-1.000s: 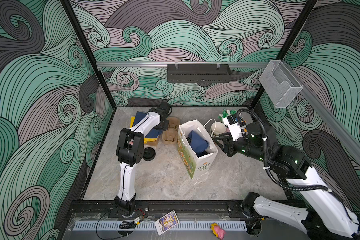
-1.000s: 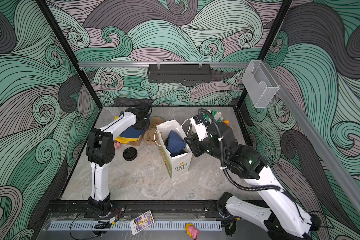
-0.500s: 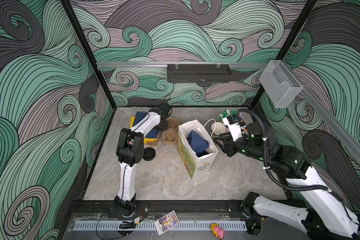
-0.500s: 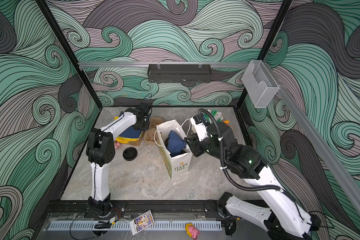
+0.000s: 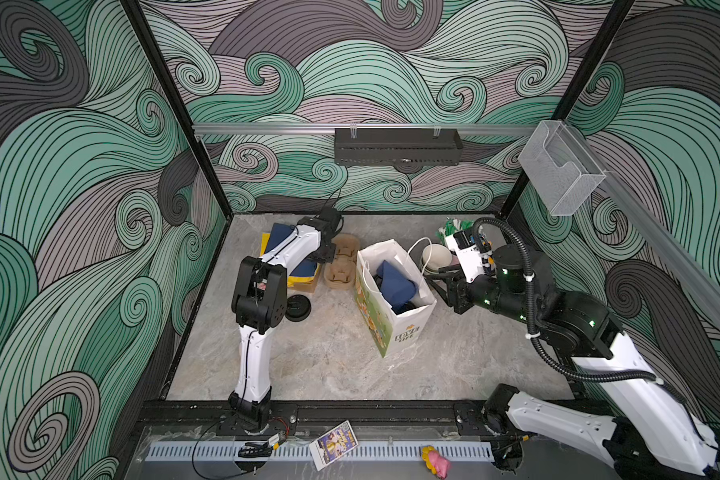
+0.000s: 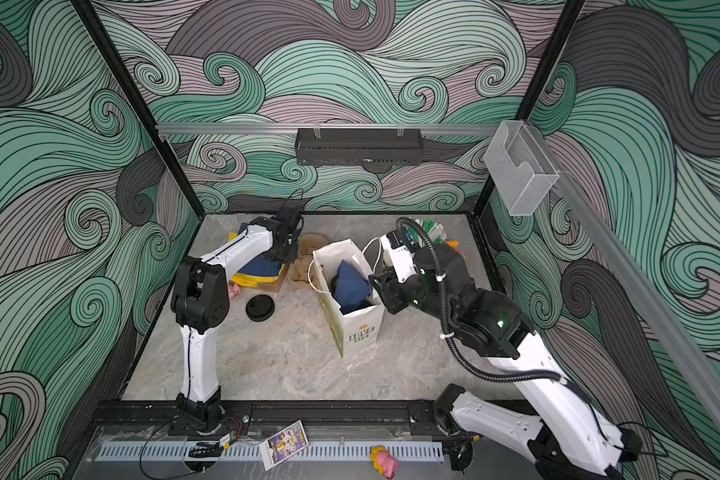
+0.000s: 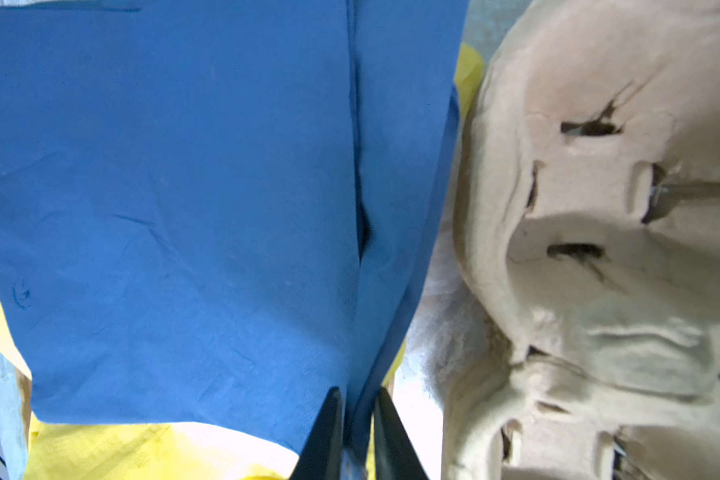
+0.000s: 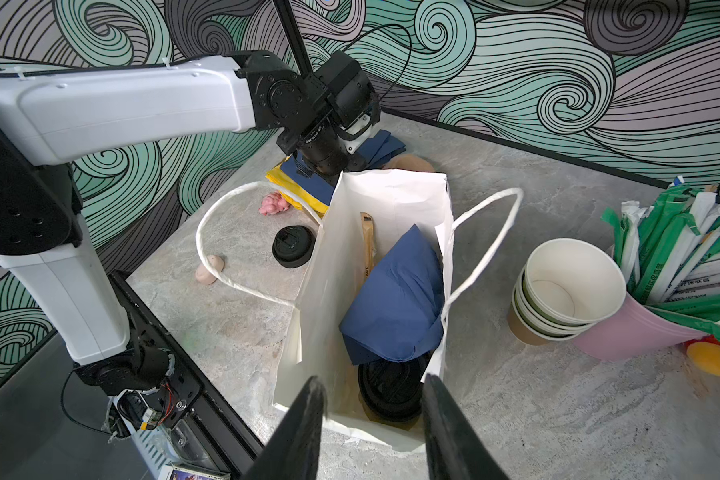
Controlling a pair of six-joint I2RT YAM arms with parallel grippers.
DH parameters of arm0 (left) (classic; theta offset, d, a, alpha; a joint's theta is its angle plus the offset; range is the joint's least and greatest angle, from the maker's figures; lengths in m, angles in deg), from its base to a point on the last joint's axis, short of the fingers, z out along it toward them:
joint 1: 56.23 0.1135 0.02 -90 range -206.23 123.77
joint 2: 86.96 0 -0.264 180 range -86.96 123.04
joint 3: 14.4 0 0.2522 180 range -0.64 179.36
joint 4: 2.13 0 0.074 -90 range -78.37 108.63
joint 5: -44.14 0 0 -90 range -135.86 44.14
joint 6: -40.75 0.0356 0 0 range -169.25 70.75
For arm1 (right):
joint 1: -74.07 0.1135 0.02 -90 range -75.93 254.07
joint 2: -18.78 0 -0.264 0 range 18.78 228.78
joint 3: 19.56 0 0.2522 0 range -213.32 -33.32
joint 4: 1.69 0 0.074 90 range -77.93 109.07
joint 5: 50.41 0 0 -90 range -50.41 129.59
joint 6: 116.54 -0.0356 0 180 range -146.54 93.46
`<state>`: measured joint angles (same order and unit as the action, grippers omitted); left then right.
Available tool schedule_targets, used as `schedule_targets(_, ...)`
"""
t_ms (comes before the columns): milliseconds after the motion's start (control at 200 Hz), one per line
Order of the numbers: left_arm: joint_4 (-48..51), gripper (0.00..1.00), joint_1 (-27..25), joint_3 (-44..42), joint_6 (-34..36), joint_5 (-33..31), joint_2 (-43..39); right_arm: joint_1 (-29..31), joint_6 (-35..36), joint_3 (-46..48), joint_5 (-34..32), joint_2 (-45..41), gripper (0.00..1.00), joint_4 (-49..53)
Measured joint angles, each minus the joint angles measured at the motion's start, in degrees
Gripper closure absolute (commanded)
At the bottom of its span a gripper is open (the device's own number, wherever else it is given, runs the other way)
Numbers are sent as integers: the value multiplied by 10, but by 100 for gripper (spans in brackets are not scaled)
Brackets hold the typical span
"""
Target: Pack the takeout coffee
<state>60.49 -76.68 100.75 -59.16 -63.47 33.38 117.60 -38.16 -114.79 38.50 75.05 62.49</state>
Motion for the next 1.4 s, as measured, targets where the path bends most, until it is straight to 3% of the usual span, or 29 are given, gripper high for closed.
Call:
schedule_targets(565,-5,73,9,-9,-15,22,-36,0,0,0,0,0,59,6)
schedule_targets(825,-37,54,9,-26,-23,64,-36,0,0,0,0,0,59,9)
schedule_targets(1106,-44,48,15,74,-36,61,17,0,-1,0,0,0,59,12)
schedule_targets(1401,-66,42,18,119,-38,47,71,0,-8,0,0,0,59,13)
